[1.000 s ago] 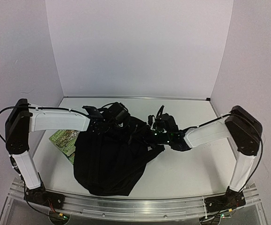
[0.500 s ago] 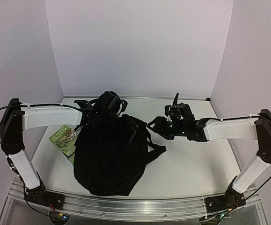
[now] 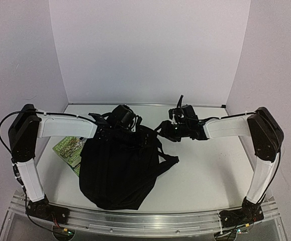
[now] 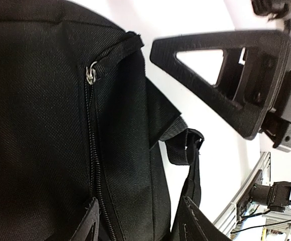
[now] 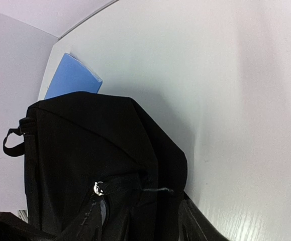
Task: Pack the student bag
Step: Place the personal item in the student bag, then zip the student bag at the center of the board.
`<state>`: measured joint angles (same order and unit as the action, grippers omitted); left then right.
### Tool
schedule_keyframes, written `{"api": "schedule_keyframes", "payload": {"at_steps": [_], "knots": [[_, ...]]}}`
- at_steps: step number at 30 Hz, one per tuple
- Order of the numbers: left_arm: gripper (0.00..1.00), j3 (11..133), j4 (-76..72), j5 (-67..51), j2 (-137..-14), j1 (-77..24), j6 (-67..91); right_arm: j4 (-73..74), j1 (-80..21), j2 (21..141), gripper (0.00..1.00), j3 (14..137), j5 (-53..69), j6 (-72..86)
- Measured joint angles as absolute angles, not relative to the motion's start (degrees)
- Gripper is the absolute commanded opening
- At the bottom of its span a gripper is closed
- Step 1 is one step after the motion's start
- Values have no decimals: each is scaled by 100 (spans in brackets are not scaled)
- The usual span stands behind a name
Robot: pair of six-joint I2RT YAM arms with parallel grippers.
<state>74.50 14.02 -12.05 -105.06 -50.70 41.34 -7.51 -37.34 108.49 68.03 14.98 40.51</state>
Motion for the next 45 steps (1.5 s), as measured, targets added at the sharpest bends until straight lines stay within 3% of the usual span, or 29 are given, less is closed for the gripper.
{"api": "schedule_keyframes", "payload": {"at_steps": [9,19,24,26,30,45], "knots": [[54,7363,1286,-1293,-10556,-5072,4338,-707,-3726,11260,37,7253,1597,3824],[54,7338,1192,-1345,-10628,-5072,4362,-617,-3726,11443,8,7341,1636,3745],[54,7338,1190,-1343,-10665,-5072,4364,-593,-3726,11441,10,7384,1605,3752],[54,7338,1190,-1341,-10667,-5072,4364,-589,-3726,11434,21,7384,1573,3745],[55,7338,1194,-1323,-10667,-5072,4353,-558,-3726,11375,29,7387,1463,3721],[55,7498,1352,-1181,-10667,-5033,4226,-464,-3715,11362,4,7461,1400,3669]]}}
